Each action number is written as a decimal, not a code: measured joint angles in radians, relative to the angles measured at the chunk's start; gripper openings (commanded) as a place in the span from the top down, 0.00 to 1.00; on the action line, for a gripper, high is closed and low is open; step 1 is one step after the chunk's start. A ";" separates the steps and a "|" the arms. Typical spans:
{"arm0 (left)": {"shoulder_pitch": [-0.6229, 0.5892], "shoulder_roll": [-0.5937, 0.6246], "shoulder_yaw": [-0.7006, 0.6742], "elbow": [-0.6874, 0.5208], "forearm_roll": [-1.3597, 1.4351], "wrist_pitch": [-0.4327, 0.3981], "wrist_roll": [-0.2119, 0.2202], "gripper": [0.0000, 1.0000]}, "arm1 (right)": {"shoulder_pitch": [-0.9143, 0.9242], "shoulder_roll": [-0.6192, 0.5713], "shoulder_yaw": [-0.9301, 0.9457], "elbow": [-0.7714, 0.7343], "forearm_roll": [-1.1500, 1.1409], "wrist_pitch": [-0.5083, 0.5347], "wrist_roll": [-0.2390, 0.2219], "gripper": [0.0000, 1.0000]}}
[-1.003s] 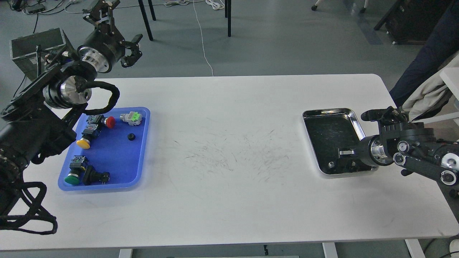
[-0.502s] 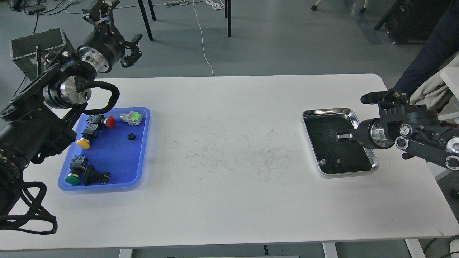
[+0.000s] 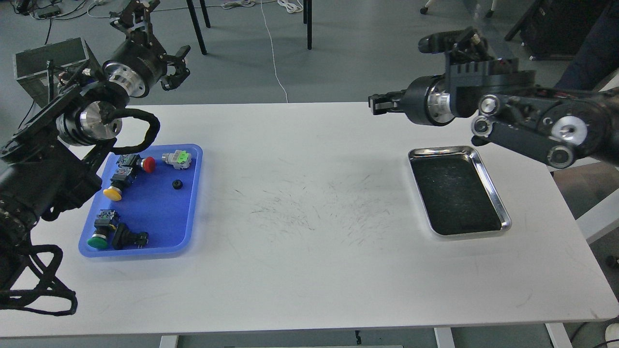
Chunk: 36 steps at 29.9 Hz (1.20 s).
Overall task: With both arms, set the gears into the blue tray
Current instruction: 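Carry the black part to mid-table and release it with the right gripper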
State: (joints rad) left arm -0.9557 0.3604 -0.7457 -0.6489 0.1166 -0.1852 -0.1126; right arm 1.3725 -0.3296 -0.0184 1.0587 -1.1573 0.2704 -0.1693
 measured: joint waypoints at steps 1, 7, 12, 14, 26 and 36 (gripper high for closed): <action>0.000 -0.001 0.000 0.000 0.000 0.000 0.000 0.02 | -0.007 0.060 0.004 -0.039 0.003 -0.007 0.001 0.98; 0.000 -0.003 0.000 0.000 -0.001 0.001 -0.001 0.02 | -0.084 0.309 0.026 -0.185 0.006 -0.033 0.012 0.98; 0.000 -0.004 0.000 0.001 -0.002 0.001 -0.001 0.02 | -0.163 0.328 0.028 -0.229 0.004 -0.055 0.014 0.98; 0.000 -0.004 0.000 0.002 -0.002 0.001 -0.001 0.02 | -0.190 0.329 0.028 -0.240 0.003 -0.064 0.014 0.98; 0.003 0.001 0.001 0.003 -0.001 0.000 -0.003 0.02 | -0.289 0.330 0.022 -0.123 0.000 -0.075 0.019 0.97; 0.003 0.003 -0.001 0.002 -0.001 0.000 -0.003 0.02 | -0.350 0.329 0.008 -0.097 -0.017 -0.075 0.021 0.94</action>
State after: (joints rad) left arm -0.9525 0.3633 -0.7465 -0.6470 0.1154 -0.1856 -0.1151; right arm 1.0226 -0.0001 -0.0103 0.9617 -1.1743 0.1958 -0.1484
